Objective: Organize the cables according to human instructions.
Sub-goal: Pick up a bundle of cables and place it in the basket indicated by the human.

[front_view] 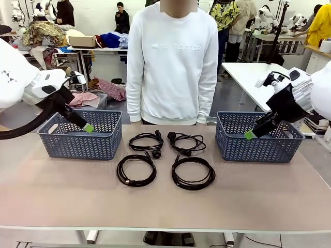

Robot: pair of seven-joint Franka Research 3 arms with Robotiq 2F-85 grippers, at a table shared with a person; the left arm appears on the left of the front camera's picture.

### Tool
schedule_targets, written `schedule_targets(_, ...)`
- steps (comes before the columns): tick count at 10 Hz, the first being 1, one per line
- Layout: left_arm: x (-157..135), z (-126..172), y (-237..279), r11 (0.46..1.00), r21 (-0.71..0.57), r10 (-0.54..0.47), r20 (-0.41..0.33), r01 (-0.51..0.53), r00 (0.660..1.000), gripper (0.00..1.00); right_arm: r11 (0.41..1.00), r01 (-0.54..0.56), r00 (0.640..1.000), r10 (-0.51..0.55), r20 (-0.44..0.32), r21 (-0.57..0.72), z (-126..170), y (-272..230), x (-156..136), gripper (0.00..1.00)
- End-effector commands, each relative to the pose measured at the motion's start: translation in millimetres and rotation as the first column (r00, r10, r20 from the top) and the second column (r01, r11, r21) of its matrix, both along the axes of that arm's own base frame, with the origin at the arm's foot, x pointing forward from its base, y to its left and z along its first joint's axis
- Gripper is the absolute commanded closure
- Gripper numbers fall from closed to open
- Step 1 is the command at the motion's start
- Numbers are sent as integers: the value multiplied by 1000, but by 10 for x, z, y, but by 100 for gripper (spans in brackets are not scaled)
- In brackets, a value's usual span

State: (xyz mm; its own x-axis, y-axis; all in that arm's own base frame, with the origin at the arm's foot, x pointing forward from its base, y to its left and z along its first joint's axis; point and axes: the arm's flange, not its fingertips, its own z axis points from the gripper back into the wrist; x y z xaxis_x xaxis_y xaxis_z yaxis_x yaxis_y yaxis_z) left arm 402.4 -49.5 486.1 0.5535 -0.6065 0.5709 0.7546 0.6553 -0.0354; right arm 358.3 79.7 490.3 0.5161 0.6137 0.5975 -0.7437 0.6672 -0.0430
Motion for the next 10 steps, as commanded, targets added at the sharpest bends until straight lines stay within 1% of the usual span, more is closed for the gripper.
schedule_targets(1, -17, -10, -26, 1000, -6, -11, 2, 11, 1000, 0, 1000, -6, 1000, 6, 9, -7, 17, -7, -6, 0)
schedule_targets(10, -17, -10, -26, 1000, -6, -11, 2, 11, 1000, 0, 1000, -6, 1000, 6, 9, -7, 17, -7, -6, 0)
